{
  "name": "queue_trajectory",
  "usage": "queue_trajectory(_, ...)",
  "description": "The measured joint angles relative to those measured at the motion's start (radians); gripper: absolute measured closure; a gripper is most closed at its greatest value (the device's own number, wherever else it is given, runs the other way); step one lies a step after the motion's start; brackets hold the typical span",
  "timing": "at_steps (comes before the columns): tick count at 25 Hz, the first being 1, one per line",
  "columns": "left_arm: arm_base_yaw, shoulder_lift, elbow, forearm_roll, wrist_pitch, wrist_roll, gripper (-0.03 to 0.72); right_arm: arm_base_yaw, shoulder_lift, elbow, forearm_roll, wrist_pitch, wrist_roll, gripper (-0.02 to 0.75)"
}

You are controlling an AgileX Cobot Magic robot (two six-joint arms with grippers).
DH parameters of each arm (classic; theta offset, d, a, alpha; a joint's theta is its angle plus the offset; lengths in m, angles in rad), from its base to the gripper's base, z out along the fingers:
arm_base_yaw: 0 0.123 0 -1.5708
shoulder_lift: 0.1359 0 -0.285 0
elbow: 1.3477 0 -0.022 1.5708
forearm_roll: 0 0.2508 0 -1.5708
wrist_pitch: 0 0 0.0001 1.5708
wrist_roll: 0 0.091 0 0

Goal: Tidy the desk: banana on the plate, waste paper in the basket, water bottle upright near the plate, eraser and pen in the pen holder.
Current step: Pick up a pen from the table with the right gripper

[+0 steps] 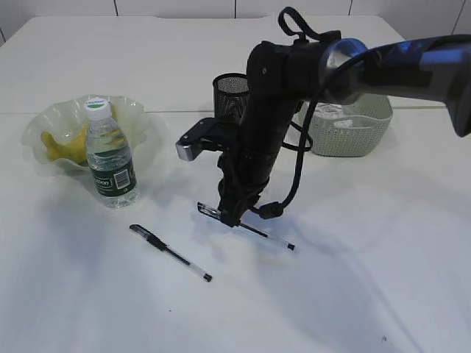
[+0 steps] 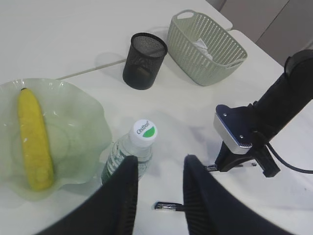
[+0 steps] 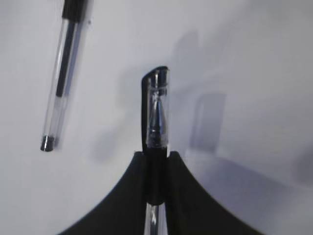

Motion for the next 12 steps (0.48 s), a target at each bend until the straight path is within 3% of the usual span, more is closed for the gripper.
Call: queue_trajectory(12, 0.000, 0.000, 0.000, 0.009, 0.000, 0.000, 0.473, 0.000, 0.000, -0.100, 0.054, -0.109, 0.000, 0.690)
